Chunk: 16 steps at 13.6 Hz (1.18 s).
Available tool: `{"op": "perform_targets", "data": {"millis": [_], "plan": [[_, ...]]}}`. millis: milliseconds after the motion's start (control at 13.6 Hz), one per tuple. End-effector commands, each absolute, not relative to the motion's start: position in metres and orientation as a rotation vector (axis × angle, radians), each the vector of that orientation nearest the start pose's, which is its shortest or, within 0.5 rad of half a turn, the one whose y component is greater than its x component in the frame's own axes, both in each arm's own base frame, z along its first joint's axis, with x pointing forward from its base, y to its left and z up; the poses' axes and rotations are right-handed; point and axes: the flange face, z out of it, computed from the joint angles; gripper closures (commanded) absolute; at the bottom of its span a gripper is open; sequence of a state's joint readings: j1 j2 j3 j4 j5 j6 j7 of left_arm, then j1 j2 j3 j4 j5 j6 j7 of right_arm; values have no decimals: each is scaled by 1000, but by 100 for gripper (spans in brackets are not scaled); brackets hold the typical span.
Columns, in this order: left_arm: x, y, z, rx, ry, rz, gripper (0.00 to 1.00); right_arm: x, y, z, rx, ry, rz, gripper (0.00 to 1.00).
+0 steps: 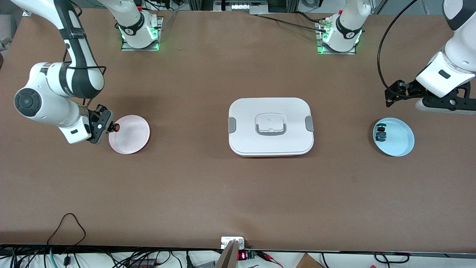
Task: Transfer orange switch to right arm and place
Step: 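Carry the switch with the right gripper while the left gripper withdraws, then lower the switch onto the white plate with the right gripper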
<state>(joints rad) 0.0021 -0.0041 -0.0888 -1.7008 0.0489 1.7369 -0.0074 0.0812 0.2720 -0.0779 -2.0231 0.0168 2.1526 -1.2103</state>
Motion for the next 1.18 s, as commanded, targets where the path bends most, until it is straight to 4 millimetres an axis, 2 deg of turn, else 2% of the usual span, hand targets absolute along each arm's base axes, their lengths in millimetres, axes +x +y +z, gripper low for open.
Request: {"op": "perform_targets", "data": {"millis": [0,147,442,589,883,1104], "plan": [[566,-45,588,-3104,158,-93,0,567,8,288,-2485,-1843,148,100],[567,-45,586,-3104,155,-88,0,563,15,274,-2456,-1887,159,100],[568,-47,586,-3103,163,-88,0,558,27,249,-2391,-2105,106,99],[567,-48,586,-3103,163,-88,0,551,26,240,-2395,-2123,68,99],[567,-48,586,-3101,163,-88,0,552,27,226,-2406,-2142,19,99],[567,-49,586,-3102,165,-88,0,545,27,212,-2414,-2152,-18,99]]}}
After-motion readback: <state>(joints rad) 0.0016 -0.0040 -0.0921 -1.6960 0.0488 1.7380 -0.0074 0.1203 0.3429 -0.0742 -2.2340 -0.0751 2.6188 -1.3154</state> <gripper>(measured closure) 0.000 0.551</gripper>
